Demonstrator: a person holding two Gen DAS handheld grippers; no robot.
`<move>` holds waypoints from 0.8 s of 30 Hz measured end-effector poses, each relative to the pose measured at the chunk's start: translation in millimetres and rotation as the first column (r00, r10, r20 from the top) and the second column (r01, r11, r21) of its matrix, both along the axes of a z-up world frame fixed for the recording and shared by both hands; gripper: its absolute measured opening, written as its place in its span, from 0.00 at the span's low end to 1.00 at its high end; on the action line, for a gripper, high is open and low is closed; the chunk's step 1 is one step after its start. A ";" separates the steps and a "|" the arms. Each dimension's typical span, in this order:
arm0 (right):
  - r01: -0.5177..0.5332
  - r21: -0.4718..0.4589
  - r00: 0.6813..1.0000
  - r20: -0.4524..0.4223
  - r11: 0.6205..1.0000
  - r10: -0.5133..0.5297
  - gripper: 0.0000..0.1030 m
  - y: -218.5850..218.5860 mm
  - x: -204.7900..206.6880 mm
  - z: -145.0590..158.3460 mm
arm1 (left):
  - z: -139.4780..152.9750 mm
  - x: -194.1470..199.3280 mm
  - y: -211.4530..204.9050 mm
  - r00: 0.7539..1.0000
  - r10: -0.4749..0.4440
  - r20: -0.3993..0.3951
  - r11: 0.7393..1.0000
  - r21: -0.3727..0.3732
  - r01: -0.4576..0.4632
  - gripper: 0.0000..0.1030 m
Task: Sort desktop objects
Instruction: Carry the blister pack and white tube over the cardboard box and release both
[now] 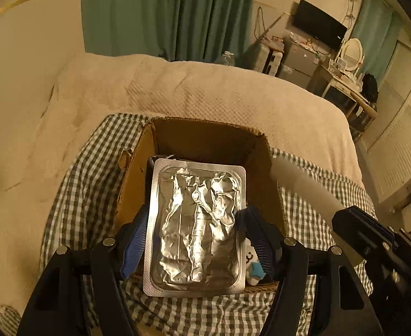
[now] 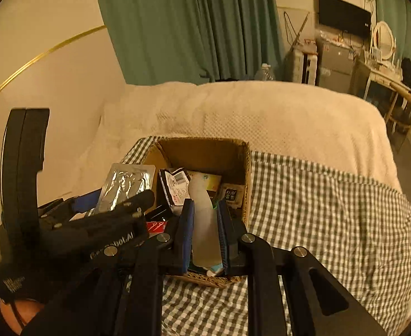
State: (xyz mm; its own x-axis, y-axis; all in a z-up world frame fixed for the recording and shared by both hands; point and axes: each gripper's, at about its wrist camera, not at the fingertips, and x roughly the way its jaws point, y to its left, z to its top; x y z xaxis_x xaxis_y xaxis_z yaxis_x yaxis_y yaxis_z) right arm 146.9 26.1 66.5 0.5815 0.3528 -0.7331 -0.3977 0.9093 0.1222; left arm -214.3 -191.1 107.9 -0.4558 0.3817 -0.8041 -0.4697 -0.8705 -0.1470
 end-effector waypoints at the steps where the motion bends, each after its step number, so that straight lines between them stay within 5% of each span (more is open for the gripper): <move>1: 0.004 0.008 1.000 -0.009 1.000 -0.004 0.15 0.0 3.3 -3.0 | -1.2 -1.9 -1.0 1.000 0.005 0.001 1.000 0.001 -0.005 0.67; 10: 0.014 0.050 0.998 -0.065 0.999 -0.011 0.20 9.9 21.3 -34.9 | -22.9 -18.9 -5.3 1.000 0.019 0.024 1.000 -0.007 -0.019 0.69; 14: 0.025 0.072 0.999 -0.027 0.997 -0.023 0.54 5.9 22.6 -33.1 | -21.2 -18.8 -6.0 0.999 0.033 0.025 0.999 -0.011 -0.032 0.81; 22: 0.063 0.055 0.998 0.005 0.997 -0.063 0.60 -22.8 11.7 -14.0 | 4.7 -3.1 -13.6 0.996 0.089 -0.013 0.996 0.020 -0.088 0.86; 24: 0.078 0.046 0.997 0.027 0.996 -0.079 0.69 -37.3 3.3 -2.2 | 18.1 8.6 -14.8 0.996 0.090 -0.025 0.994 0.059 -0.088 0.90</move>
